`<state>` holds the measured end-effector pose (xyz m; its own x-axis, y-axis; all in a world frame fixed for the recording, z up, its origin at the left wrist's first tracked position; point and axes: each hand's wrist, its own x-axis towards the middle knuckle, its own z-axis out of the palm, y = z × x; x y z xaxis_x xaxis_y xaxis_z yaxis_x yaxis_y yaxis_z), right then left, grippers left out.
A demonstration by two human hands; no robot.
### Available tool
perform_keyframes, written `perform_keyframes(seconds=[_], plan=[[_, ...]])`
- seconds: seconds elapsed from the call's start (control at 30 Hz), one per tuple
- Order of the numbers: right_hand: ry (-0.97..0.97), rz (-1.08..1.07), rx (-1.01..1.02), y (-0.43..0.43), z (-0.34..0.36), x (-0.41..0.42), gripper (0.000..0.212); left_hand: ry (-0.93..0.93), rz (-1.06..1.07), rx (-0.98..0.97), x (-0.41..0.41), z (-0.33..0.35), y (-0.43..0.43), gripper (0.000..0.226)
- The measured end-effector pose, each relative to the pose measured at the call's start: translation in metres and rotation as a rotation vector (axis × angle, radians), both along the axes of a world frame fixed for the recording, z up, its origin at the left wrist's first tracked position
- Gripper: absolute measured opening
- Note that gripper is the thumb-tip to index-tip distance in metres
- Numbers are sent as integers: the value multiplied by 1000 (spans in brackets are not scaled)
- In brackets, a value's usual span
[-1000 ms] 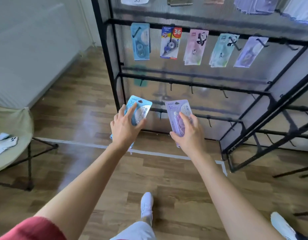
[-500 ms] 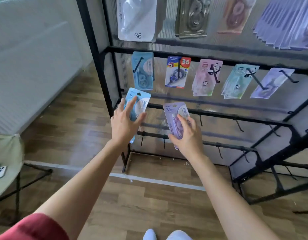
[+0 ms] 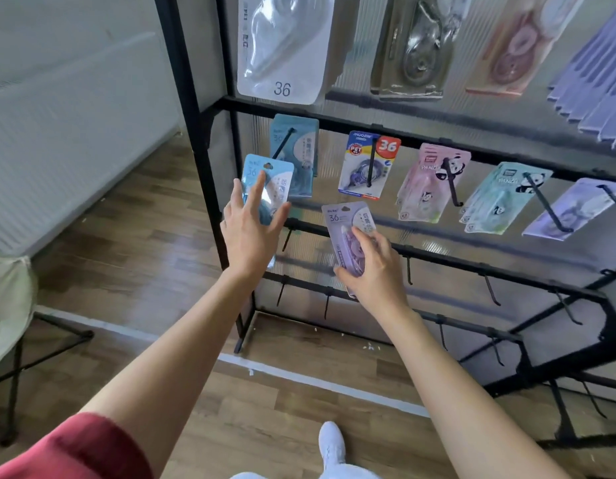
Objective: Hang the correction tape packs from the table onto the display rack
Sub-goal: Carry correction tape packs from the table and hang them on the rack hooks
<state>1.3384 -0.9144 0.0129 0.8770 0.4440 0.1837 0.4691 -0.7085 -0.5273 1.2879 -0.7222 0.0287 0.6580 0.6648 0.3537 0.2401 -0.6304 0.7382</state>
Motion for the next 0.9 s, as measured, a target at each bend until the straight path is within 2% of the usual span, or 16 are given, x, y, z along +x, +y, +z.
perform_keyframes(seconds=[0.17, 0.37, 0.6, 0.9], plan=[[3, 22, 3, 6, 0, 12, 72, -39, 16, -49, 9, -3, 6, 64], [4, 36, 9, 5, -6, 19, 72, -59, 32, 17, 13, -4, 11, 62], [23, 42, 32, 9, -8, 23, 71, 9, 33, 35, 19, -8, 10, 58], [13, 0, 33, -10, -8, 37, 72, 76, 30, 14, 79, 3, 23, 62]])
